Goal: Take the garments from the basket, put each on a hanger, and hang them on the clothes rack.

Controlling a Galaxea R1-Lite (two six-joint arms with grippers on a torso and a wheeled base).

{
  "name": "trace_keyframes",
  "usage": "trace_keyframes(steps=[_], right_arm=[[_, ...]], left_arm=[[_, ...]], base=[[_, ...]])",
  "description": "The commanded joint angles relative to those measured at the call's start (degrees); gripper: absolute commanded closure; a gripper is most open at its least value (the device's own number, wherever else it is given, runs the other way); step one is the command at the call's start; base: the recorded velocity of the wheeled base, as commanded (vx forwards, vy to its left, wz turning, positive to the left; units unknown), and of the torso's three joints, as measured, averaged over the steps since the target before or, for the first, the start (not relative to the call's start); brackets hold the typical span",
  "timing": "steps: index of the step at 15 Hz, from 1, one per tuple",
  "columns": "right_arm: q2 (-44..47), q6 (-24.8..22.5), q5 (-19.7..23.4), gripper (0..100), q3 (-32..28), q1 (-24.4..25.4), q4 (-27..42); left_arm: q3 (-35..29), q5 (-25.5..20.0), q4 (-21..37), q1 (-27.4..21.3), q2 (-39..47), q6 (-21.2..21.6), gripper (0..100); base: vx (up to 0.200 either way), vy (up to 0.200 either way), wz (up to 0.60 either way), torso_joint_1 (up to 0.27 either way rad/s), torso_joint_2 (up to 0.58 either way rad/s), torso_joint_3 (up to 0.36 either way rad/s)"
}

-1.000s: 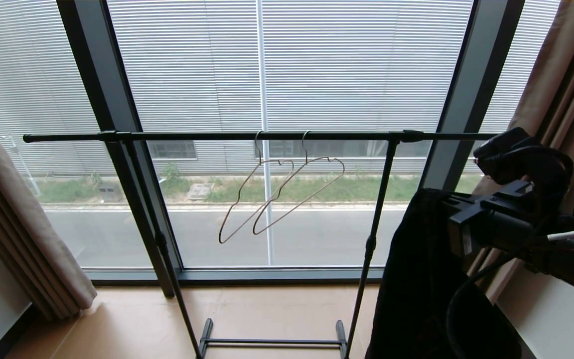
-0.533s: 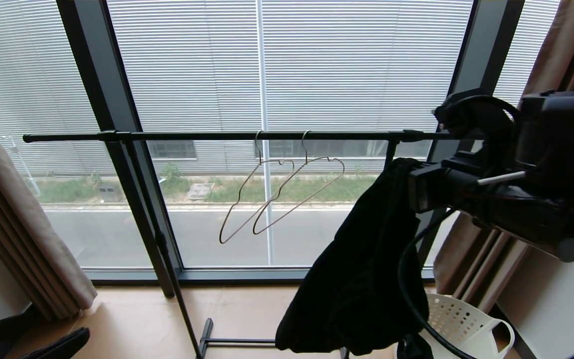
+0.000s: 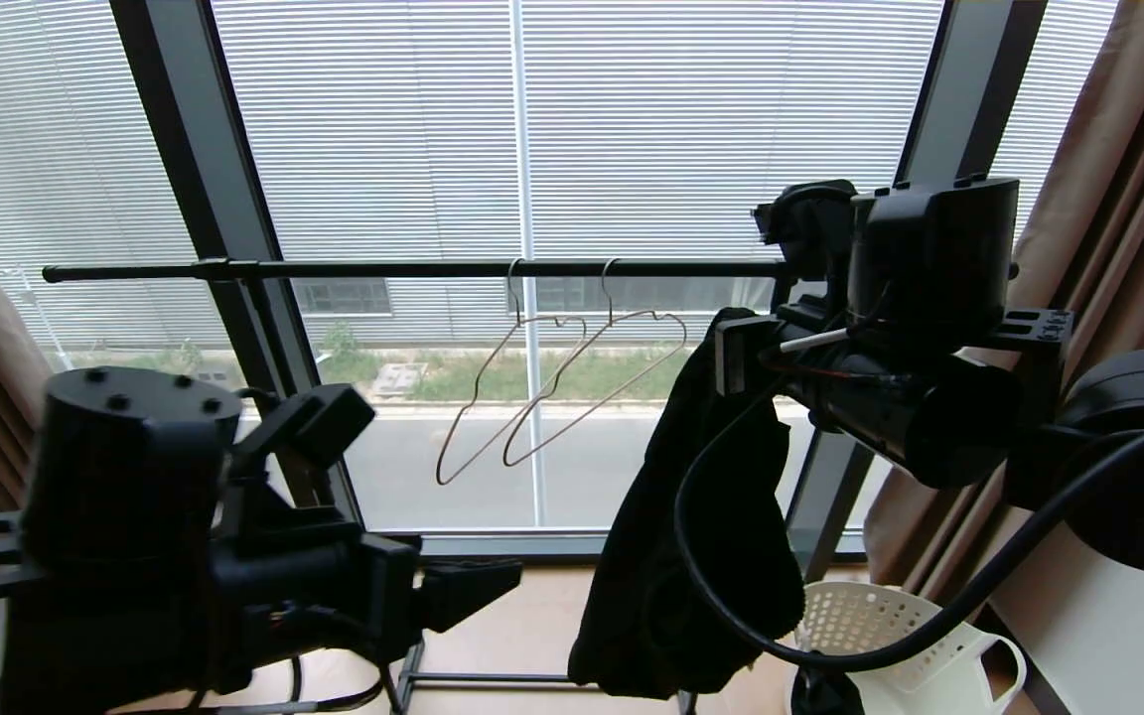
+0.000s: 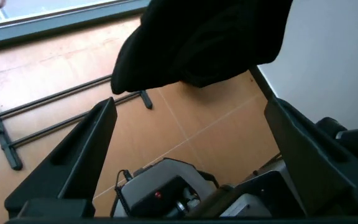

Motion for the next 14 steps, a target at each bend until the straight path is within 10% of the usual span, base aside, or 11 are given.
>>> trace_keyframes(steps=[1, 14], right_arm=[[0.3, 0.1, 0.0, 100, 0.0, 0.9, 0.0], [-0.1, 1.1, -0.2, 100, -0.1, 1.8, -0.3]], left_arm=[[-7.4, -0.1, -0.8, -4.9, 12.8, -0.5, 0], [-18.0, 0.6, -6.6, -9.1, 30.7, -6.4, 0]], base=[[0.000, 0.000, 0.00, 0.000, 0.00, 0.000], [0.000, 0.000, 0.00, 0.000, 0.00, 0.000]])
